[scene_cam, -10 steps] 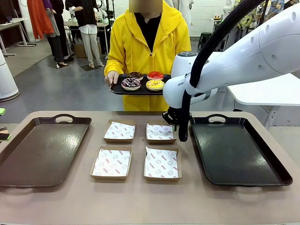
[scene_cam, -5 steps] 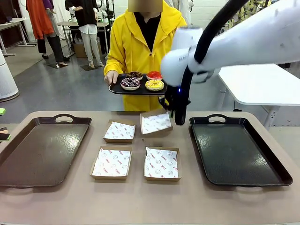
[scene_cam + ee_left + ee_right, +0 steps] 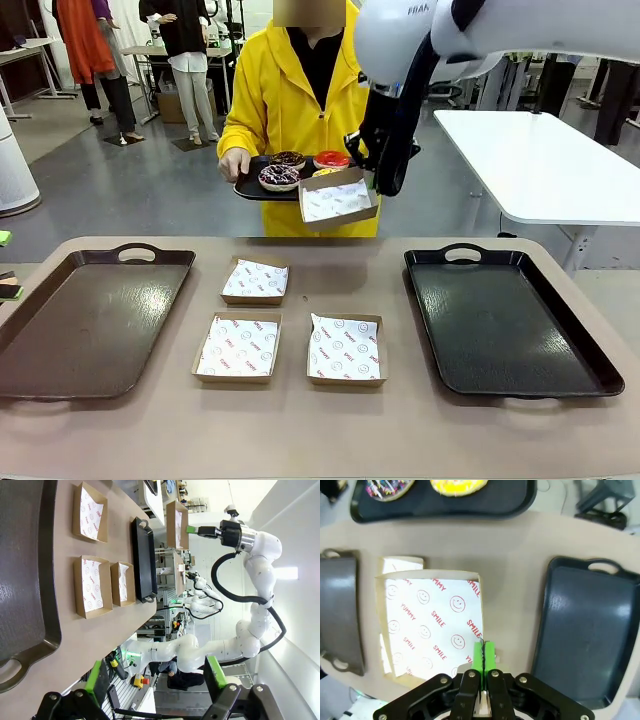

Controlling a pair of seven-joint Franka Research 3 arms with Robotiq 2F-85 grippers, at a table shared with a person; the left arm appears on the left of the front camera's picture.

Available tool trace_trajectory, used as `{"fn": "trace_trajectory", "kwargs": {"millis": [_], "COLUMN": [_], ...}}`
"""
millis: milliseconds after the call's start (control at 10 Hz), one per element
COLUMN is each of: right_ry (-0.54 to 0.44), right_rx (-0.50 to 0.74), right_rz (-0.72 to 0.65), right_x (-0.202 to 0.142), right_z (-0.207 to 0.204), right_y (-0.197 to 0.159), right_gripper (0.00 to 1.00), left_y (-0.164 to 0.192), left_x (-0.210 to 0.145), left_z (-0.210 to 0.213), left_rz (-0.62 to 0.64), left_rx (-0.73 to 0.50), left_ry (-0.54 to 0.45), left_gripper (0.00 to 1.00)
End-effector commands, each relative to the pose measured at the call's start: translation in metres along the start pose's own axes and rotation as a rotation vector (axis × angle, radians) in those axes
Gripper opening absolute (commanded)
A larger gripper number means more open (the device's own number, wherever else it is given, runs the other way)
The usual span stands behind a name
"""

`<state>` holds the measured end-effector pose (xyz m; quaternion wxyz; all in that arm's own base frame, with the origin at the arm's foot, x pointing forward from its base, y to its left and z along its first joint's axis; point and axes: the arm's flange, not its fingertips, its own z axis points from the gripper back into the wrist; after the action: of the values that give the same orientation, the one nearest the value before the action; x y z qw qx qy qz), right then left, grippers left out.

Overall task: Individually package the donuts and arrange them on the tray.
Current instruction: Pick up one Paper togo box.

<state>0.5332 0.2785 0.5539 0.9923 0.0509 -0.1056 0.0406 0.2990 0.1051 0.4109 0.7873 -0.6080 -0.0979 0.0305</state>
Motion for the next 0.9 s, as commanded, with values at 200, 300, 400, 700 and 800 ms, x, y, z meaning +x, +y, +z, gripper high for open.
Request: {"fn": "trace_trajectory", "kwargs": {"millis": [200, 300, 400, 700, 800], "right_ry": [0.046, 0.053, 0.06, 0.031, 0.031], "right_rx": [-0.003, -0.006, -0.026, -0.007, -0.007], "right_rz": [-0.1, -0.102, -0.089, -0.079, -0.079], "right_x": [0.034, 0.036, 0.036, 0.031, 0.031], "right_z": [-0.014, -0.016, -0.017, -0.02, -0.02], "right_y": [-0.016, -0.02, -0.023, -0.023, -0.023], "right_gripper": [0.0, 0.0, 0.0, 0.0, 0.0], "left_y": [-0.002, -0.002, -0.002, -0.002, -0.002], "left_x": [0.002, 0.002, 0.002, 0.002, 0.002], "left_z": [0.001, 0.001, 0.001, 0.001, 0.001], "left_rz": [0.004, 0.004, 0.004, 0.004, 0.004], "left_rx": [-0.011, -0.011, -0.011, -0.011, -0.011], "left_ry": [-0.017, -0.017, -0.017, -0.017, -0.017], "left_gripper": [1.0, 1.0, 1.0, 1.0, 1.0]}}
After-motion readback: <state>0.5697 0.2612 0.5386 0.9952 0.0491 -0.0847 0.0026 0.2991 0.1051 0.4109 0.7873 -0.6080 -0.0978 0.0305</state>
